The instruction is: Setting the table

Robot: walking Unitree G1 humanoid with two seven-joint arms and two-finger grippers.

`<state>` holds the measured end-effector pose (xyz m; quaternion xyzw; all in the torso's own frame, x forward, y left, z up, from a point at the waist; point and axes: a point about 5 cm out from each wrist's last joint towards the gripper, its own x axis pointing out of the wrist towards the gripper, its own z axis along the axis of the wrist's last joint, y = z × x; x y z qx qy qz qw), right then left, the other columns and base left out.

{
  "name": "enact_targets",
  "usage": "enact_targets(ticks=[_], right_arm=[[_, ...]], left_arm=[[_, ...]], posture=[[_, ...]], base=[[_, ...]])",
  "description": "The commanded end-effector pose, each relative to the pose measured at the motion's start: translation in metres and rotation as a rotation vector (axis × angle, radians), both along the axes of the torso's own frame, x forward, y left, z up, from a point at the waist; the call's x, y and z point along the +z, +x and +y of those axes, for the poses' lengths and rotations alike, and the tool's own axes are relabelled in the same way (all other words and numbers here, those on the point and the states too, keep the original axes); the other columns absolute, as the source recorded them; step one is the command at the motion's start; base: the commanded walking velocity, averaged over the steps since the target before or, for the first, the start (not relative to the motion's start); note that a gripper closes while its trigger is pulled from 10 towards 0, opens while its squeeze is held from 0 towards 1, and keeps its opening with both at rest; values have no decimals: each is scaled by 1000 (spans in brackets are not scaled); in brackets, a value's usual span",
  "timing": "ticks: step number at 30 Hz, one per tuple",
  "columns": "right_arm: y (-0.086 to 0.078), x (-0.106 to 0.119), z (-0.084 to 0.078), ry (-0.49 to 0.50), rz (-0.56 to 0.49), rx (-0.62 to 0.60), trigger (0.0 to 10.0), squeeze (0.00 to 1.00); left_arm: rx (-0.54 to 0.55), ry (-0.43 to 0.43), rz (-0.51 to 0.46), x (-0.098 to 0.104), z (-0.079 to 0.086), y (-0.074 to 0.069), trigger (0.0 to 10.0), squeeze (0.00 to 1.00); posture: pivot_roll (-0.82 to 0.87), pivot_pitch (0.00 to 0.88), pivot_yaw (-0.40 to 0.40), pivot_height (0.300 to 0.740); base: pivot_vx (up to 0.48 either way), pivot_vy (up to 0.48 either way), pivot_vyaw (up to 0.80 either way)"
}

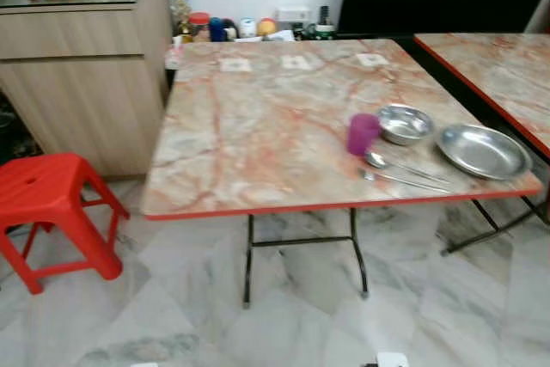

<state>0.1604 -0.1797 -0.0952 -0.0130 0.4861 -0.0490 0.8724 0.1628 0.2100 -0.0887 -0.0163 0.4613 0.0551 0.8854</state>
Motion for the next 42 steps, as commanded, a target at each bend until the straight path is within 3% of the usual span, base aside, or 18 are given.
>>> enact_targets(ticks=[1, 8, 18, 42], right_arm=[[27, 16, -27, 143, -93, -159, 10000, 0], [27, 16, -27, 142, -94, -159, 10000, 0], [27, 16, -28, 139, -95, -161, 10000, 0], [28, 16, -28, 121, -90, -141, 10000, 0]], left_arm=[[55, -44, 91, -8, 23, -32, 10000, 0], [54, -49, 104, -10, 20, -38, 10000, 0], [41, -65, 114, -14, 4, -41, 10000, 0], [39, -62, 113, -14, 4, -40, 10000, 0]], posture=[[55, 55, -41, 740], [56, 73, -45, 740], [57, 91, -48, 740], [57, 95, -49, 740]], base=[[0, -424, 0], [0, -183, 0], [0, 0, 0], [0, 0, 0]])
